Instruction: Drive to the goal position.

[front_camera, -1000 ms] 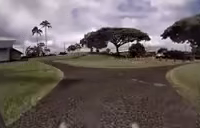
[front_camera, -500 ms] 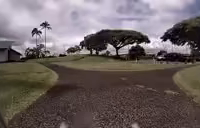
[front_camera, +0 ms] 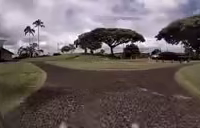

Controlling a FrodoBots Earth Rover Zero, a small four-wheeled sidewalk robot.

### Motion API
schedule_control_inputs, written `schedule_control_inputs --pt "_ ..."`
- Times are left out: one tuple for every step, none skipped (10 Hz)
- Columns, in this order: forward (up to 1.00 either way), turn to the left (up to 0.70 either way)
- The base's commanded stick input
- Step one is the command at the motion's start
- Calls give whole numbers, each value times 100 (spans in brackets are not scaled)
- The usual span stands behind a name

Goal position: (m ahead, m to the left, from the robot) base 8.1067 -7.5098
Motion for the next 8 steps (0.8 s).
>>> schedule_control_inputs --pt "85 -25" --pt "85 -27" --pt "85 -27" --pt "85 -27" --pt "85 -27" --pt "85 -27" --pt "85 -27" --pt "85 -27"
